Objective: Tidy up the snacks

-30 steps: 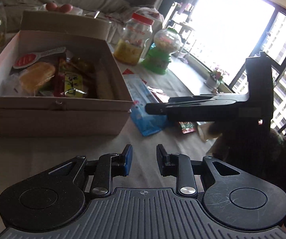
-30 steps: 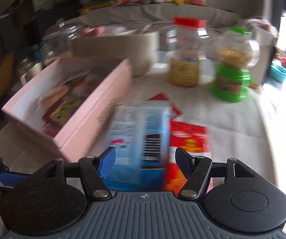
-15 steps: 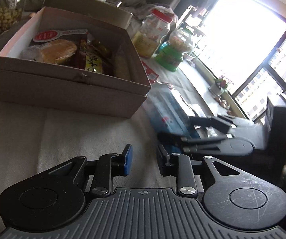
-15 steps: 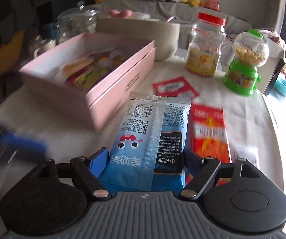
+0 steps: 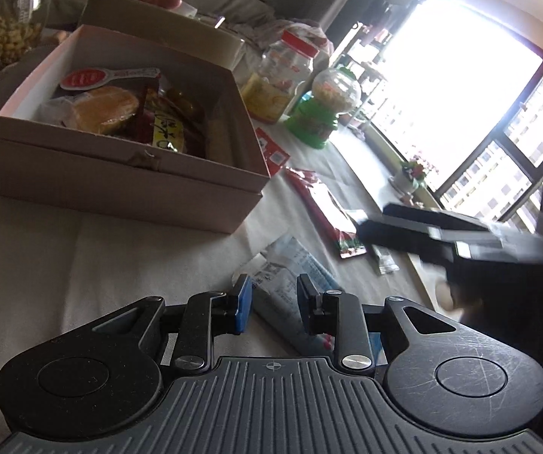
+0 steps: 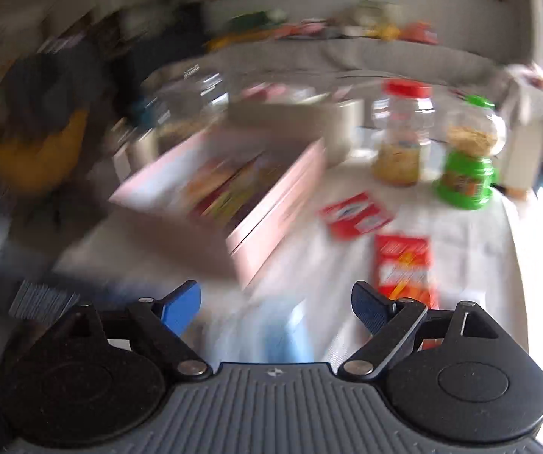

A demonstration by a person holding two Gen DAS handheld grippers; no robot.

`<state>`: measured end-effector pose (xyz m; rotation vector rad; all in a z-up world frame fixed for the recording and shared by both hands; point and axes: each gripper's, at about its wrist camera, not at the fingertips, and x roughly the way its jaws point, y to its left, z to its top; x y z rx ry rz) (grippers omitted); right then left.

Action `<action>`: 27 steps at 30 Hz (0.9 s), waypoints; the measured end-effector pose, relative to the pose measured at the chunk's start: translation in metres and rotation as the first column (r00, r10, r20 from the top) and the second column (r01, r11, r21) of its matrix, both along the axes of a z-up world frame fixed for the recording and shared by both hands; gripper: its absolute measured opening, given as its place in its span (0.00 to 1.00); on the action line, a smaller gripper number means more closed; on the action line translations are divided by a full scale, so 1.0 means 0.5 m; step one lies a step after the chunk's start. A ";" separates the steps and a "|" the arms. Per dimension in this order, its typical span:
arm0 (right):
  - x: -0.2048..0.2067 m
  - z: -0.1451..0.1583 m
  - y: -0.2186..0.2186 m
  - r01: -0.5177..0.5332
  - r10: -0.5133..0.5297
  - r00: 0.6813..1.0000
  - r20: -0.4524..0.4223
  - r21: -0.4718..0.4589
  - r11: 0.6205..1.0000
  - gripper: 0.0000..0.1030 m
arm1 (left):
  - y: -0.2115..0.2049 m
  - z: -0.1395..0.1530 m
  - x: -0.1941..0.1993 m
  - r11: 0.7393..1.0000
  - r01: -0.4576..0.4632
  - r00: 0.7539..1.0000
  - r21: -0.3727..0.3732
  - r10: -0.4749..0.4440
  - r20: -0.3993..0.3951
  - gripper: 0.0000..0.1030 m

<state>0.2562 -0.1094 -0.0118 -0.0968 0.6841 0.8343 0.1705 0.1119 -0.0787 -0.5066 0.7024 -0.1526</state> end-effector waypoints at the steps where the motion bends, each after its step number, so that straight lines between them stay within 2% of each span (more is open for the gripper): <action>1: 0.048 0.001 0.005 0.028 -0.025 0.998 -0.065 0.035 0.999 0.85 | 0.002 -0.001 -0.001 1.000 -0.001 1.000 0.003 0.001 0.000 0.29; 2: 0.099 -0.004 0.011 0.063 -0.054 0.990 -0.132 0.066 0.996 0.85 | 0.005 -0.003 -0.002 1.000 0.002 1.000 0.002 -0.002 -0.002 0.29; 4: 0.192 -0.022 0.033 0.180 -0.161 0.962 -0.221 0.071 0.981 0.85 | 0.009 -0.008 -0.004 1.000 0.006 1.000 -0.004 -0.006 -0.014 0.29; 7: 0.303 -0.064 0.077 0.341 -0.313 0.897 -0.312 0.040 0.939 0.85 | 0.014 -0.017 0.000 1.000 0.010 1.000 -0.015 -0.010 -0.029 0.29; 9: 0.356 -0.094 0.106 0.400 -0.359 0.855 -0.373 0.035 0.916 0.85 | 0.014 -0.022 0.002 1.000 0.020 0.999 -0.023 -0.020 -0.035 0.29; 10: 0.373 -0.107 0.122 0.404 -0.361 0.847 -0.390 0.032 0.914 0.85 | 0.015 -0.026 0.002 0.999 0.024 0.999 -0.027 -0.025 -0.039 0.29; 11: 0.384 -0.114 0.138 0.404 -0.367 0.847 -0.385 0.018 0.914 0.85 | 0.015 -0.030 0.003 0.999 0.030 0.999 -0.030 -0.031 -0.044 0.29; 13: 0.379 -0.108 0.173 0.367 -0.360 0.889 -0.284 -0.029 0.930 0.83 | 0.015 -0.036 0.003 0.999 0.043 0.998 -0.030 -0.045 -0.054 0.29; 14: 0.374 -0.108 0.189 0.326 -0.334 0.912 -0.238 -0.075 0.943 0.72 | 0.015 -0.039 0.003 0.998 0.047 0.997 -0.031 -0.049 -0.058 0.29; 16: 0.341 -0.114 0.203 0.255 -0.280 0.950 -0.137 -0.174 0.951 0.58 | 0.018 -0.046 0.000 0.998 0.050 0.997 -0.039 -0.052 -0.065 0.29; 18: 0.296 -0.112 0.197 0.200 -0.218 0.974 -0.055 -0.230 0.953 0.51 | 0.020 -0.052 0.003 0.998 0.046 0.996 -0.053 -0.050 -0.070 0.29; 20: 0.253 -0.106 0.169 0.166 -0.187 0.980 -0.068 -0.232 0.958 0.32 | 0.018 -0.055 0.005 0.997 0.044 0.996 -0.059 -0.048 -0.073 0.29; 22: 0.211 -0.102 0.134 0.134 -0.162 0.981 -0.111 -0.228 0.964 0.19 | 0.016 -0.054 0.008 0.997 0.044 0.996 -0.062 -0.048 -0.072 0.29; 25: 0.144 -0.111 0.099 0.074 -0.108 0.985 -0.135 -0.237 0.969 0.17 | 0.009 -0.050 0.007 0.997 0.046 0.996 -0.054 -0.050 -0.067 0.29; 27: 0.095 -0.108 0.086 0.039 -0.065 0.993 -0.095 -0.252 0.967 0.17 | 0.003 -0.047 0.008 0.998 0.048 0.996 -0.042 -0.051 -0.068 0.29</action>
